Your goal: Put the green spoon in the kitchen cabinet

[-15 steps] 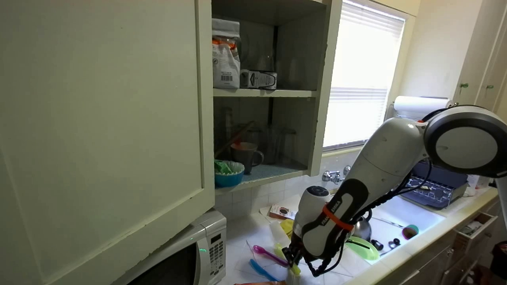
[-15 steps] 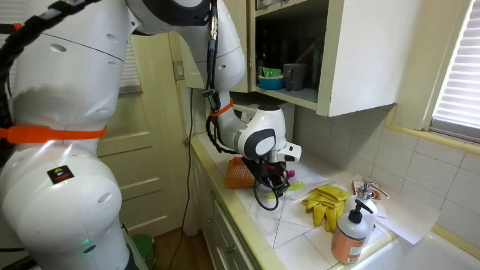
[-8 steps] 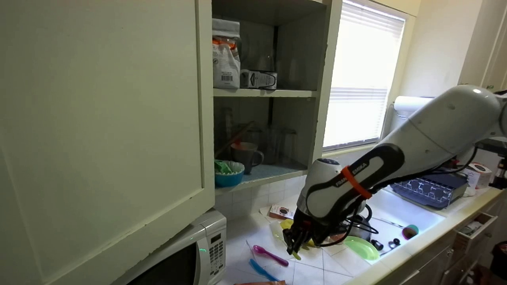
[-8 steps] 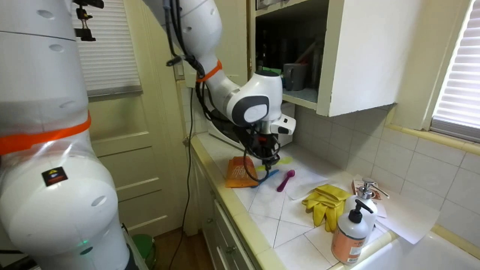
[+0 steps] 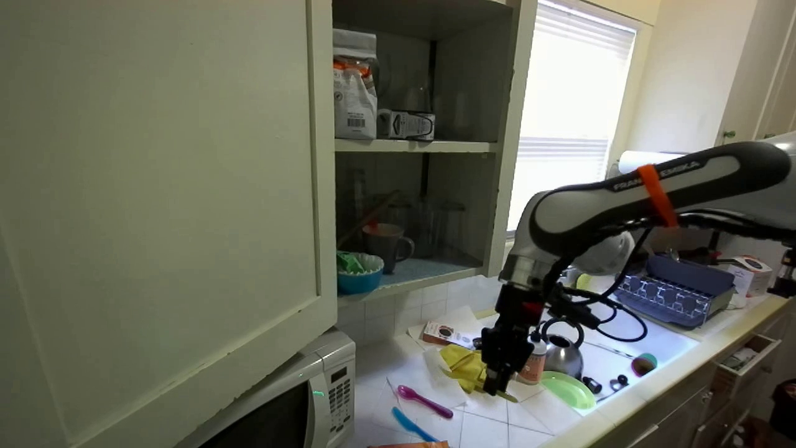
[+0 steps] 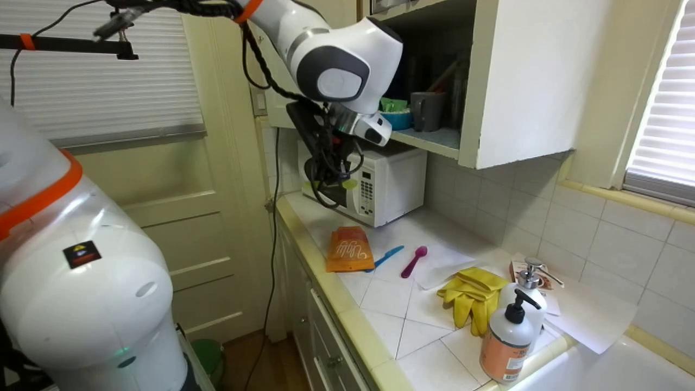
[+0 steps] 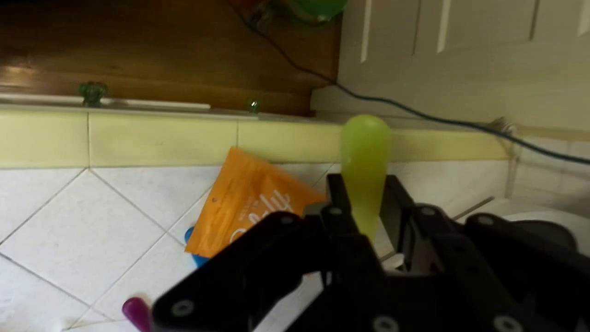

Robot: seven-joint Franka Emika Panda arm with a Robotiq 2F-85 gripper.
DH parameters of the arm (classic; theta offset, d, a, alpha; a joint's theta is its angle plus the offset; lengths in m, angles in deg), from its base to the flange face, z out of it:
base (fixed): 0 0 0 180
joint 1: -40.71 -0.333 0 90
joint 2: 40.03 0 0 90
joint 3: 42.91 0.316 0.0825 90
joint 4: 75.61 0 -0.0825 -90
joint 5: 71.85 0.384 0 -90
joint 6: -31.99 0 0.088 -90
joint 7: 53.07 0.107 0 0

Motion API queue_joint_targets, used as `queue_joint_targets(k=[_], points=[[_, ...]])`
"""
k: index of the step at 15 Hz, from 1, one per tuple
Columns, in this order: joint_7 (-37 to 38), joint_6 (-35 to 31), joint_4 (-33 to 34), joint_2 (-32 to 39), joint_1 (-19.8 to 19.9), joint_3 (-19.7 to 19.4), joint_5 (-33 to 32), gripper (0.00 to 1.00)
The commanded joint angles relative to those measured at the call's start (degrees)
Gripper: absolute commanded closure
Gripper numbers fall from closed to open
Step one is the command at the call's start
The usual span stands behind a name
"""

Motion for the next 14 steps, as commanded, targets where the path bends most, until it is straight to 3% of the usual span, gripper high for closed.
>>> queue_joint_targets(k=[1,4,7,12,13,14], points=[[-2.54,14.02,-0.02,-10.01,0.29,-4.43,5.21,0.94],[-1.73,19.7,2.33,-13.64,1.72,-6.69,10.99,0.94],[-1.43,19.85,3.93,-14.64,3.35,-7.66,18.53,0.94],[-2.66,18.03,8.27,-8.69,5.5,-8.9,32.89,0.94],[-1.54,19.58,6.22,-12.5,7.18,-6.65,28.25,0.76],[-1.56,19.53,6.82,-11.56,7.65,-6.84,30.14,0.76]])
